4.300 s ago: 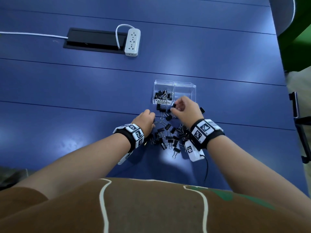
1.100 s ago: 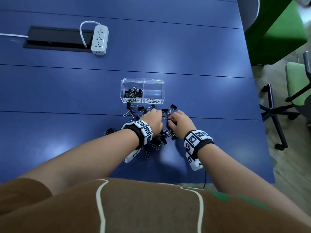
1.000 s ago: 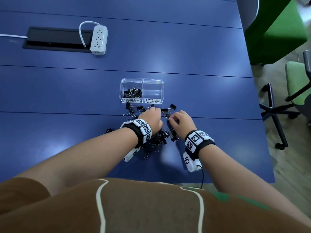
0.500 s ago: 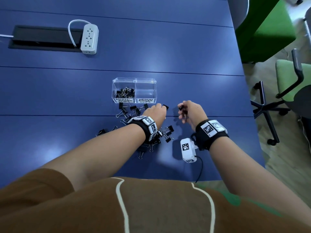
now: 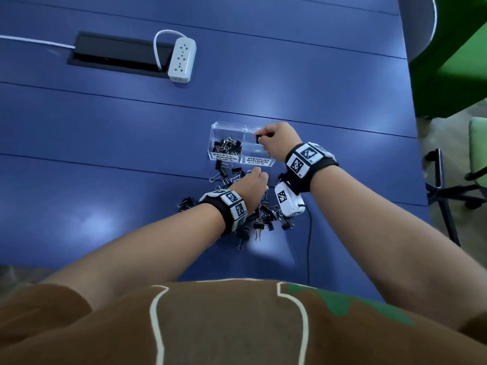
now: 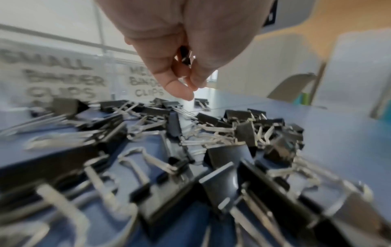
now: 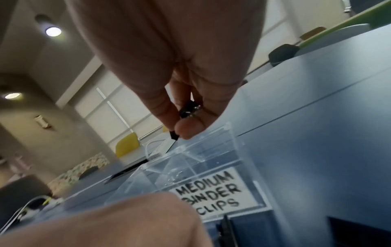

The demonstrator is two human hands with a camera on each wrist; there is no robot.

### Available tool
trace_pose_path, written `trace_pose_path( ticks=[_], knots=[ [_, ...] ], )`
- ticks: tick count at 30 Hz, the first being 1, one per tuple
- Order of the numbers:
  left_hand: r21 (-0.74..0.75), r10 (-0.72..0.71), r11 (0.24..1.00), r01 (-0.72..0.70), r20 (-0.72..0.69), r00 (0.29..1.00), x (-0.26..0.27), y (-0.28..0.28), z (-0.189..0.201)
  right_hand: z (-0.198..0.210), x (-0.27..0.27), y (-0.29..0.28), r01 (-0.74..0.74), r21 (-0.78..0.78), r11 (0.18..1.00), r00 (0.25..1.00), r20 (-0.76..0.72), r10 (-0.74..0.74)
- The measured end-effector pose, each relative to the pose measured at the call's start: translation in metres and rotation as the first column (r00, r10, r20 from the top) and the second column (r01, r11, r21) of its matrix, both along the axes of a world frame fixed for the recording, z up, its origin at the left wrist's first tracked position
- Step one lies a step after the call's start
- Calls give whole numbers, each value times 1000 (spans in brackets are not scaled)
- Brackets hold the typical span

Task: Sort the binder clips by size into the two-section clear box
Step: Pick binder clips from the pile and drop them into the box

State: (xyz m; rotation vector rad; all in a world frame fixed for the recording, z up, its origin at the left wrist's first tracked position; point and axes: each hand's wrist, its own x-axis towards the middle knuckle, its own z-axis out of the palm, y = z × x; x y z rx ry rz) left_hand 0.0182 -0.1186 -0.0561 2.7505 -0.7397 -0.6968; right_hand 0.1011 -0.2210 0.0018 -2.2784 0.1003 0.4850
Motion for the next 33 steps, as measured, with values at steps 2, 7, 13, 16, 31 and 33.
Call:
trace_pose_path(
  ticks=[2,7,13,16,31,33],
  knots=[
    [-16,33,999,-32,97,995,0,15,4,4,5,20,-109,-77,991,994,5,109],
    [-163,414,903,-398,79,907,16,56,19,9,5,51,-227,-210,951,971,25,238],
    [-148,559,817,-558,-37,828,56,76,48,9,-16,33,-57,-69,996,992,110,64],
    [-88,506,859,-505,-5,862,73,75,48,2,-43,10,-77,-106,991,997,22,79],
    [-81,96,993,-87,111,989,5,51,36,-58,-101,-4,56,-406,912,969,-198,-147],
    [-64,0,998,3,52,999,-17,48,26,-58,-99,-3,67,-382,922,965,-212,-158]
  ],
)
